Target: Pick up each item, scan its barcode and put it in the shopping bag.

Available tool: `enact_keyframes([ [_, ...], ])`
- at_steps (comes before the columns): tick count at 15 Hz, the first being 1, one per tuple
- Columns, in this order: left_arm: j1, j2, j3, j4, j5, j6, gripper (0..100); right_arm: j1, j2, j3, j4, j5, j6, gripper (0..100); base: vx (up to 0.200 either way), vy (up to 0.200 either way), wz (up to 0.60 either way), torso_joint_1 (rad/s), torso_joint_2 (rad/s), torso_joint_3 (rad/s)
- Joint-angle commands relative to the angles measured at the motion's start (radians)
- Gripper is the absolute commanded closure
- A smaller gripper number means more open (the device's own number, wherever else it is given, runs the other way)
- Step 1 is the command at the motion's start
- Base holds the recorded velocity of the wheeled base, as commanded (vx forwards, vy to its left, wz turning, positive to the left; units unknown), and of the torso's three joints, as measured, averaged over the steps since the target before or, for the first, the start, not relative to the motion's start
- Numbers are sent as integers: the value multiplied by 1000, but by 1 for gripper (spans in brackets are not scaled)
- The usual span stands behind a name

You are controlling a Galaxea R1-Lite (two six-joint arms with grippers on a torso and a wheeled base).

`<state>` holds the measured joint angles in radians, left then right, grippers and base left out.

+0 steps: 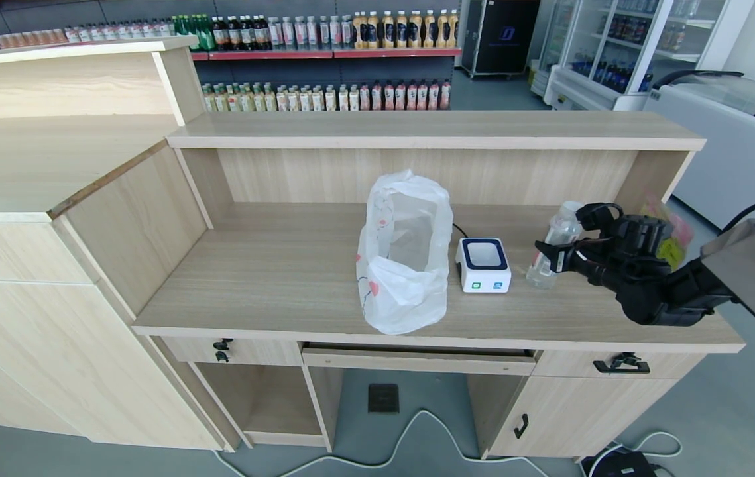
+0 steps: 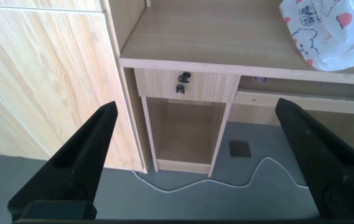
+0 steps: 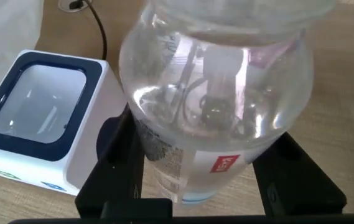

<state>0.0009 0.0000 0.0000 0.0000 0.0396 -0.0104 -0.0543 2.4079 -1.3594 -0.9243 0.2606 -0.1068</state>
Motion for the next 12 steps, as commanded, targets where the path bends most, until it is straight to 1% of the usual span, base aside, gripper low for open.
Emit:
enact_keyframes([
  [1, 1, 0, 0, 0, 0, 0, 0, -1, -72, 65, -1, 2, -4, 100, 0, 0, 0, 0, 0, 0],
  [3, 1, 0, 0, 0, 0, 0, 0, -1, -153, 137, 5, 9, 12, 100, 0, 0, 0, 0, 0, 0],
  [7, 1, 0, 0, 0, 0, 0, 0, 65, -368, 172, 151, 0, 160, 100, 0, 0, 0, 0, 0, 0],
  [8, 1, 0, 0, 0, 0, 0, 0, 117, -501, 161, 315, -26, 219, 100, 0, 0, 0, 0, 0, 0],
  [10, 1, 0, 0, 0, -1, 0, 0, 197, -701, 141, 573, -54, 308, 100, 0, 0, 0, 0, 0, 0],
  [11, 1, 0, 0, 0, 0, 0, 0, 241, -794, 138, 694, -66, 351, 100, 0, 0, 0, 0, 0, 0],
  [12, 1, 0, 0, 0, 0, 0, 0, 271, -849, 138, 766, -75, 368, 100, 0, 0, 0, 0, 0, 0],
])
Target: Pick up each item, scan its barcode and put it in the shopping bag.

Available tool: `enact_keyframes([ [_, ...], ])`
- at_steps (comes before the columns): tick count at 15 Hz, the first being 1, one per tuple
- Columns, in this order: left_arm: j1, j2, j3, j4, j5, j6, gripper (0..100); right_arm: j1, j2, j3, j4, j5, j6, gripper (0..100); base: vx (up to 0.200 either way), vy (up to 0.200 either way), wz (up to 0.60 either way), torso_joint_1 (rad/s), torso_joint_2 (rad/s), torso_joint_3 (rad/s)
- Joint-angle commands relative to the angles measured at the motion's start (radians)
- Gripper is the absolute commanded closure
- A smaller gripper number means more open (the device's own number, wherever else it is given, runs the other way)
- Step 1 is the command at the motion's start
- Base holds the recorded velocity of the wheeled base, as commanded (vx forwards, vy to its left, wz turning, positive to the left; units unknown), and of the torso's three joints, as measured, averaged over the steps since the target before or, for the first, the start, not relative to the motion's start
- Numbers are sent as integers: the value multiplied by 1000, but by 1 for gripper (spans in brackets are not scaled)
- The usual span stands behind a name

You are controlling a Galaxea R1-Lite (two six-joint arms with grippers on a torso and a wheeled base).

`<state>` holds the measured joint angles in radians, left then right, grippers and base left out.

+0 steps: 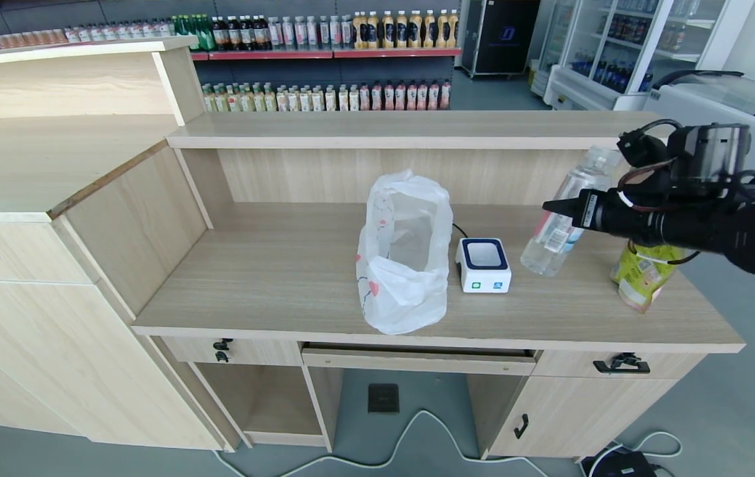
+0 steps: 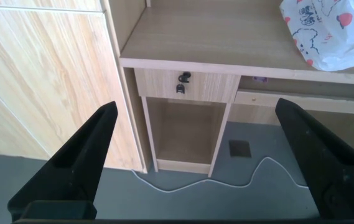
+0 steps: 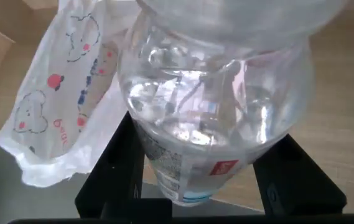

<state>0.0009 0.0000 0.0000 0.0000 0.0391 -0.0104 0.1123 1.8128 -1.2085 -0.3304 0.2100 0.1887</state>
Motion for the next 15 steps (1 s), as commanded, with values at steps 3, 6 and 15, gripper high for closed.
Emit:
enact_keyframes([
  [3, 1, 0, 0, 0, 1, 0, 0, 273, -454, -16, 470, -156, 97, 100, 0, 0, 0, 0, 0, 0],
  [6, 1, 0, 0, 0, 1, 0, 0, 412, -524, -78, 588, -224, 133, 100, 0, 0, 0, 0, 0, 0],
  [15, 1, 0, 0, 0, 1, 0, 0, 728, -507, -319, 892, -264, 308, 100, 0, 0, 0, 0, 0, 0],
])
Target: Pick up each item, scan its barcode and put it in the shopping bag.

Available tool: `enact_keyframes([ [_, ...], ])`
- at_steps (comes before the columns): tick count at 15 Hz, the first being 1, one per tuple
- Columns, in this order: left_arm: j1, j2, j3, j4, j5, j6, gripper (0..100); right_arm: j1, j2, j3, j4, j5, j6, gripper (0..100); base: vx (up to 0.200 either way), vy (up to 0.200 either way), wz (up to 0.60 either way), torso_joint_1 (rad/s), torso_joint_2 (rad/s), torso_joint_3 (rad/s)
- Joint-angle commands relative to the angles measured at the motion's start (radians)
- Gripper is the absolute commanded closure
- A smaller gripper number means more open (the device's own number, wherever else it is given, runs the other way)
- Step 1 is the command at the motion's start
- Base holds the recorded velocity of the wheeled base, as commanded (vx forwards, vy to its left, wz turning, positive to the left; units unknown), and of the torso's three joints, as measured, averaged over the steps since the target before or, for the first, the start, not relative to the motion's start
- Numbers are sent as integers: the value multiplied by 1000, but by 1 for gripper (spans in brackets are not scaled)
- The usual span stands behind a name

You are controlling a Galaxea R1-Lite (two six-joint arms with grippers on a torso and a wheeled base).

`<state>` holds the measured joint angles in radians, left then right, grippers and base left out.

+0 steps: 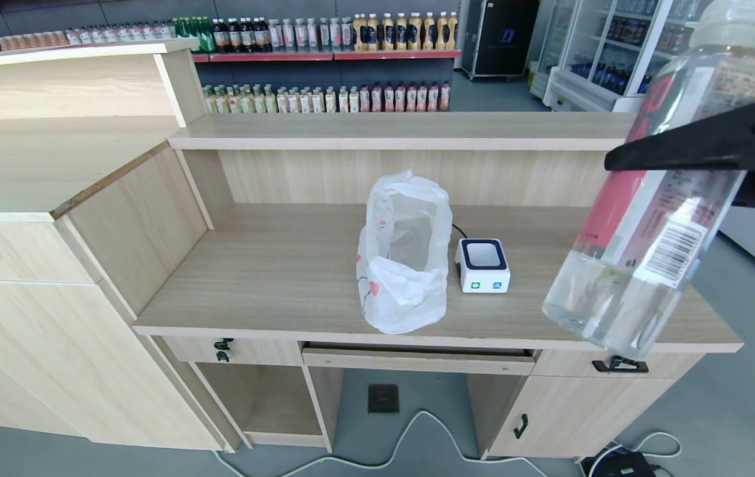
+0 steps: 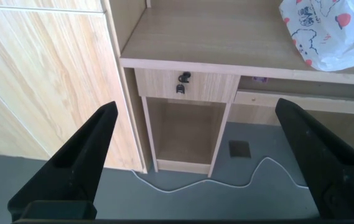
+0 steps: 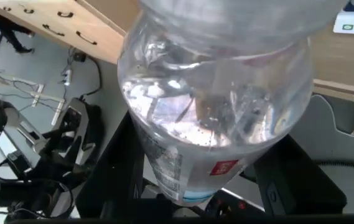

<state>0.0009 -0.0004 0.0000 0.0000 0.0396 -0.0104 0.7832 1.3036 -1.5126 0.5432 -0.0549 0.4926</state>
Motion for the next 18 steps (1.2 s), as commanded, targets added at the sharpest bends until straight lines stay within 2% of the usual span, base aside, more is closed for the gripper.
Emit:
enact_keyframes([
  [1, 1, 0, 0, 0, 0, 0, 0, 77, 5, -15, 18, 1, 4, 100, 0, 0, 0, 0, 0, 0],
  [18, 1, 0, 0, 0, 0, 0, 0, 174, -6, -20, 17, 1, 21, 100, 0, 0, 0, 0, 0, 0],
])
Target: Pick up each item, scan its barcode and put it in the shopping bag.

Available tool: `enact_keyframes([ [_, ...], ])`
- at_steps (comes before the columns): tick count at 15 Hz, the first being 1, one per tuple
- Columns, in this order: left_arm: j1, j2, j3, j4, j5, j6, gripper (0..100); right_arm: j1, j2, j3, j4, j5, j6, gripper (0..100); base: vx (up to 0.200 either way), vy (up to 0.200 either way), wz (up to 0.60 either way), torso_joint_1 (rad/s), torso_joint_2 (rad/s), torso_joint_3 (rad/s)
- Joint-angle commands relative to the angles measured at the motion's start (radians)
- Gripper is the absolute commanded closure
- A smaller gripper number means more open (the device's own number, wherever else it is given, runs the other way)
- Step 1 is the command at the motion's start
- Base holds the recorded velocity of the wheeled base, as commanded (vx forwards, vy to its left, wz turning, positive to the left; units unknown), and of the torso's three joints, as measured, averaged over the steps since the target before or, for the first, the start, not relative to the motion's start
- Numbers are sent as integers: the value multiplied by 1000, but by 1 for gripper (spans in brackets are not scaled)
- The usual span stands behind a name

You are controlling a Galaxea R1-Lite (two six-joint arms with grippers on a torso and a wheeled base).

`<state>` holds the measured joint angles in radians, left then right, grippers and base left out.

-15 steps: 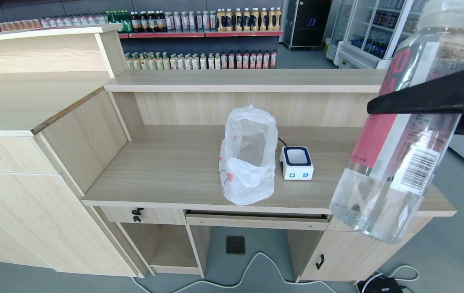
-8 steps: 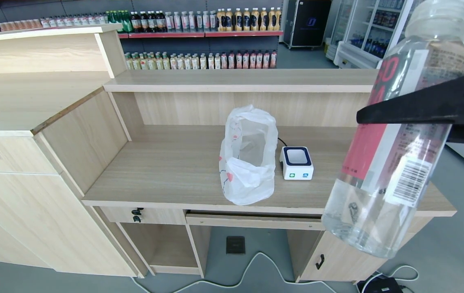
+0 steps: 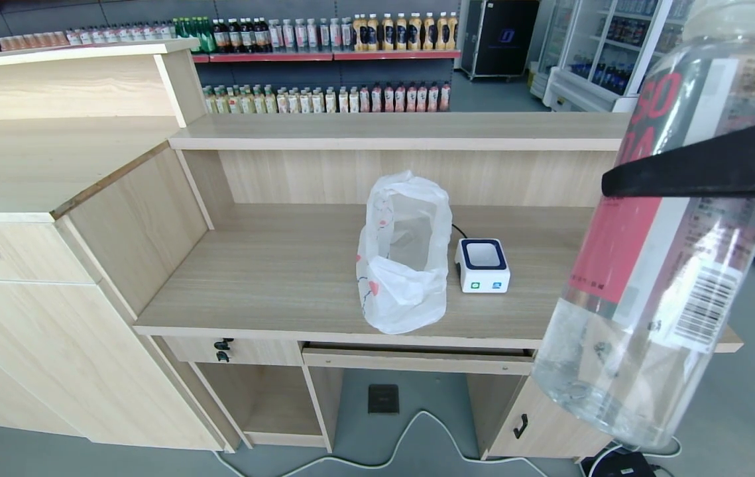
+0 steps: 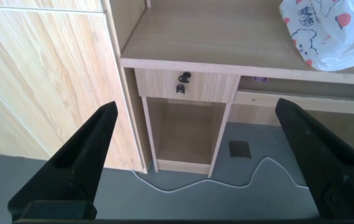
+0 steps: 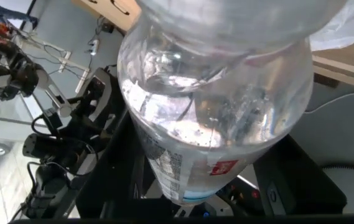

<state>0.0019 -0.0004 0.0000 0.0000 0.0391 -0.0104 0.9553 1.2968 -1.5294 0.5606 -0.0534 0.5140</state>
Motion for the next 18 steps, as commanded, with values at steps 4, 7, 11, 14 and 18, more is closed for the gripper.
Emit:
enact_keyframes([
  [4, 0, 0, 0, 0, 1, 0, 0, 2, 2, 3, -2, 1, 1, 100, 0, 0, 0, 0, 0, 0],
  [7, 0, 0, 0, 0, 1, 0, 0, 0, 10, 8, -4, 1, 1, 100, 0, 0, 0, 0, 0, 0],
  [11, 0, 0, 0, 0, 1, 0, 0, 0, 13, 12, -4, 3, -8, 100, 0, 0, 0, 0, 0, 0],
  [14, 0, 0, 0, 0, 1, 0, 0, -175, 32, 72, -79, -40, -218, 100, 0, 0, 0, 0, 0, 0],
  [18, 0, 0, 0, 0, 1, 0, 0, -596, 48, 364, -476, -39, -460, 100, 0, 0, 0, 0, 0, 0],
])
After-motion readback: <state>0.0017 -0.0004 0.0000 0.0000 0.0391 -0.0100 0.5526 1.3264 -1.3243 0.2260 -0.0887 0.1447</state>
